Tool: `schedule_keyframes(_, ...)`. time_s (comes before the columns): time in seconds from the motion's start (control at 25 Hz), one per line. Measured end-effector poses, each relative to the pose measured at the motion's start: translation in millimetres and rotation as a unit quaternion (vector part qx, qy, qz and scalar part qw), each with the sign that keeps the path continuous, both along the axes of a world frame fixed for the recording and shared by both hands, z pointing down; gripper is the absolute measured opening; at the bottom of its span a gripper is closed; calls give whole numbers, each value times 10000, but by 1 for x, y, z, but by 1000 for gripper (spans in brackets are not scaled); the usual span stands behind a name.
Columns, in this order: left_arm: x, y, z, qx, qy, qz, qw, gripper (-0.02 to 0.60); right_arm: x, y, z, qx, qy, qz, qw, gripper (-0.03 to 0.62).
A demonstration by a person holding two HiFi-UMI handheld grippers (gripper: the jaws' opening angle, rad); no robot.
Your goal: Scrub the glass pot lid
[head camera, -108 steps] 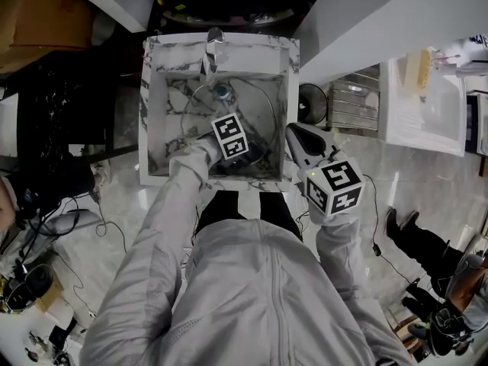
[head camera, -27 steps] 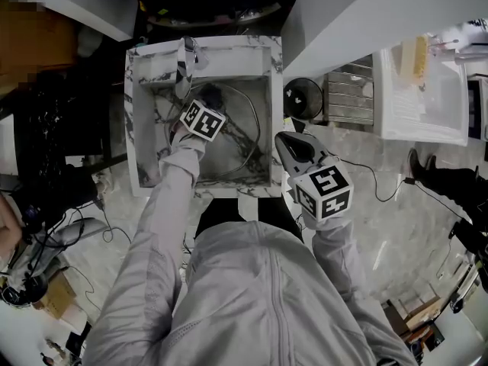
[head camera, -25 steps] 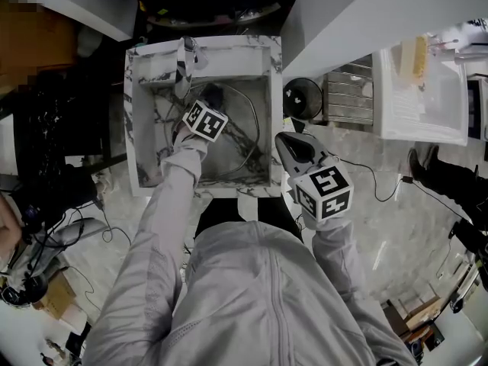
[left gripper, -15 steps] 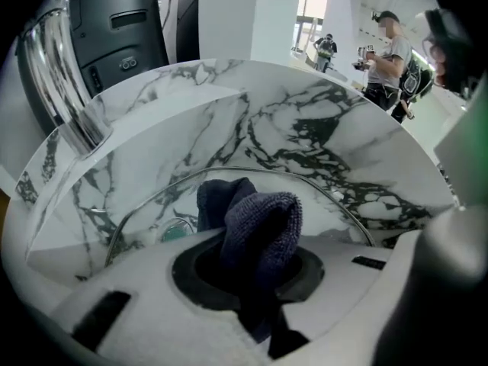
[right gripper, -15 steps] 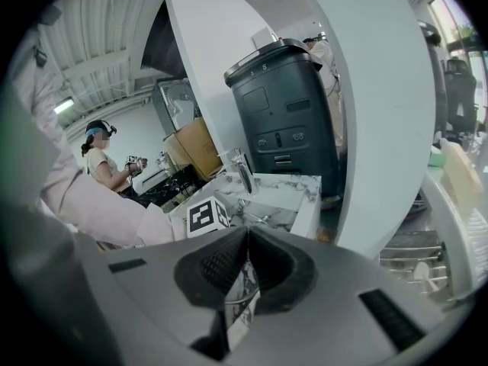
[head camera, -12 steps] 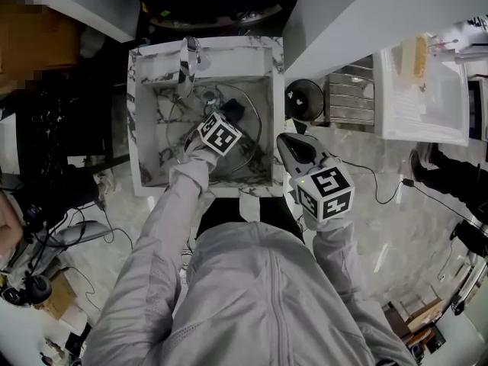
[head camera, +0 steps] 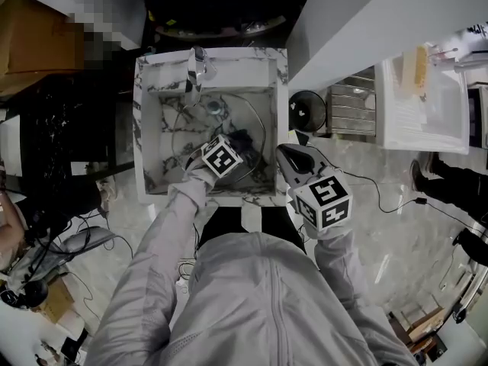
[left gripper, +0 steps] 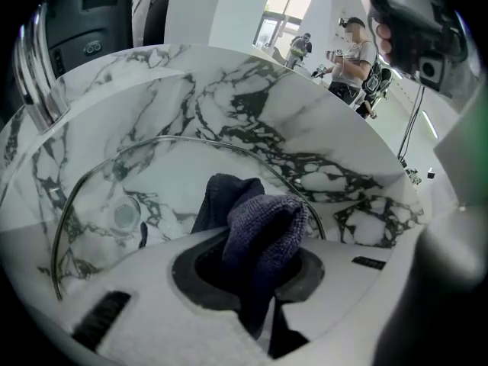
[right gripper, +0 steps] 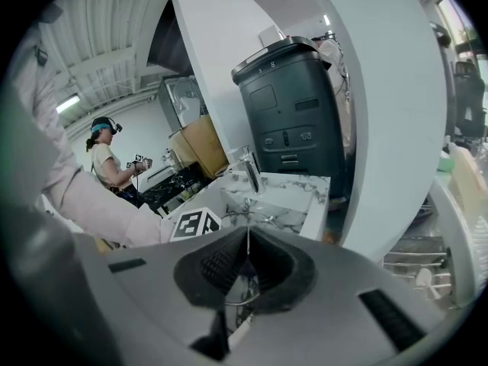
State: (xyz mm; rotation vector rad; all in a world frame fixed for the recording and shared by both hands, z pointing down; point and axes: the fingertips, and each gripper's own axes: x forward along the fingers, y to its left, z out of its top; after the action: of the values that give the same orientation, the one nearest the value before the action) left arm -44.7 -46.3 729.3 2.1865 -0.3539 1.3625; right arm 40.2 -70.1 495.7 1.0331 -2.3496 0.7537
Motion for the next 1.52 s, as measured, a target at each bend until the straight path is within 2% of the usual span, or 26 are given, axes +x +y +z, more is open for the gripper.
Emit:
schedule_keyframes(0.16,-3,14,-2,-217,130,83,9996,71,-4,0,-1,4,-3,-54,10000,30)
schedule_keyframes(0.32,-7,25,4,-364,159,194,9990,71,-12,1,-1,4,-29,-131,9999,31)
schedule_keyframes(0.52,-15,41,-10,-655,141,397,9970,71,-19,3,0,-1,-35,-224,9997,31)
schedule_keyframes(0.72,-30,58,-17,-1086,180,522,9925,71,-25,4,1,-16,-47,-303,9995,31)
schedule_keyframes(0.96,-53,72,-19,-1364,-21,741,9879,71,-34,6,2,-17,-66,-380,9993,31)
schedule_keyframes(1.2,-87,65,-17,-1239,-558,867,9869,71,-39,6,1,-12,-73,-429,9991,31)
schedule_keyframes(1.4,-111,37,-12,-852,-924,413,9912,71,-42,6,1,-14,-65,-462,9989,31)
schedule_keyframes(1.52,-121,17,-6,-573,-978,22,9935,71,-41,6,1,-29,-55,-451,9990,31)
